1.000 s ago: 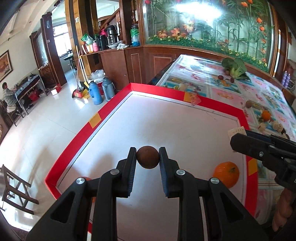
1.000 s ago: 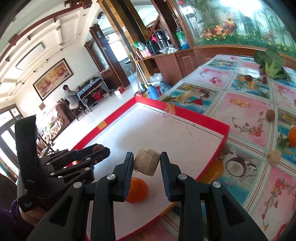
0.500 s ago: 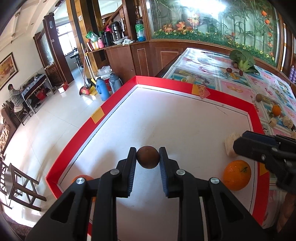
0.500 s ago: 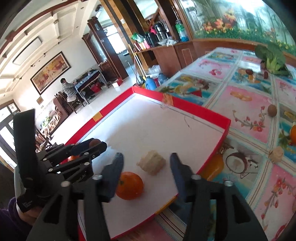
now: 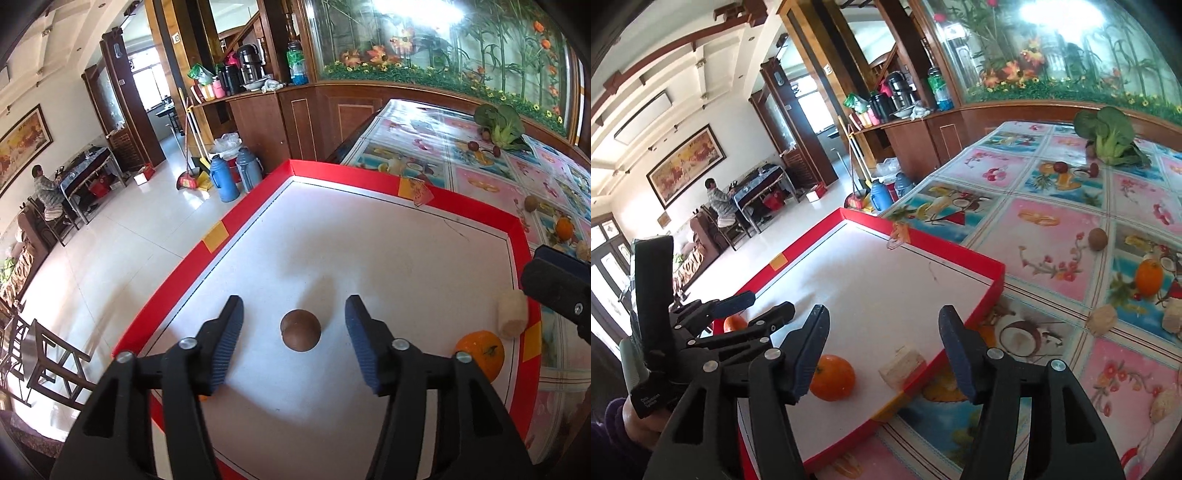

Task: Organize fruits
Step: 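Move both open tools back over the table toward the remaining items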

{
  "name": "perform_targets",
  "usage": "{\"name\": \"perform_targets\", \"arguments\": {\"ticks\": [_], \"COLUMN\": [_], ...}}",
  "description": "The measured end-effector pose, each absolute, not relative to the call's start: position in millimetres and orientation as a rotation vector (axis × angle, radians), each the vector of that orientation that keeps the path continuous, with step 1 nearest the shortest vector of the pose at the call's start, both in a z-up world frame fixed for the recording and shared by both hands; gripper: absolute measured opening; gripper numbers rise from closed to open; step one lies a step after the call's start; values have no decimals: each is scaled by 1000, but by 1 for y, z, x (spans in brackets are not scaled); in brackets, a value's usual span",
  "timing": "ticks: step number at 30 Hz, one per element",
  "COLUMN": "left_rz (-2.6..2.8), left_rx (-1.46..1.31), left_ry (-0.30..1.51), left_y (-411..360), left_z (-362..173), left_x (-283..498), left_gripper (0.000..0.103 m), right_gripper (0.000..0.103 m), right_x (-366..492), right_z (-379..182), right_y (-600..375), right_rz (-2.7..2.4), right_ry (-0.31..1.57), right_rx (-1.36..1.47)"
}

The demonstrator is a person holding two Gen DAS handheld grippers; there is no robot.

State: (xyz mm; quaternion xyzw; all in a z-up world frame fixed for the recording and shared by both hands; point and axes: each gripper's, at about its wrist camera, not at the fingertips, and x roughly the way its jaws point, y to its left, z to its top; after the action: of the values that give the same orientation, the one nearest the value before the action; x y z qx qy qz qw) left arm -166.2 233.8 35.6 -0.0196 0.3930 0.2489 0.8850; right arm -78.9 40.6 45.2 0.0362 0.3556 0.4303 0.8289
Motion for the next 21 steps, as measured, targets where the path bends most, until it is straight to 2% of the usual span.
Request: {"name": "perform_targets", "arguments": {"ticks": [3, 6, 12, 14, 16, 21], "left_rz": [525, 532, 536, 535, 536, 536], "left_rx": [-35, -28, -11, -6, 2, 17], "left_ry": [814, 811, 798, 790, 780, 753], "left_y": [232, 230, 223, 221, 218, 214], "left_z": [38, 39, 45, 47, 51, 60], "left_x": [-164, -162, -159, -158, -157, -154], "left_gripper": [63, 69, 71, 74, 81, 84], "right_gripper": [61, 61, 62, 63, 64, 64], "right_x": [-76, -77, -77, -78, -77, -78], "right_z": [46, 48, 48, 49, 49, 51], "right_y": [36, 34, 33, 33, 33, 32], "right_rz": [905, 910, 910, 912, 910, 911], "right_ry": [757, 753, 749, 746, 746, 738], "right_rx": [96, 110, 109, 107, 108, 108]}}
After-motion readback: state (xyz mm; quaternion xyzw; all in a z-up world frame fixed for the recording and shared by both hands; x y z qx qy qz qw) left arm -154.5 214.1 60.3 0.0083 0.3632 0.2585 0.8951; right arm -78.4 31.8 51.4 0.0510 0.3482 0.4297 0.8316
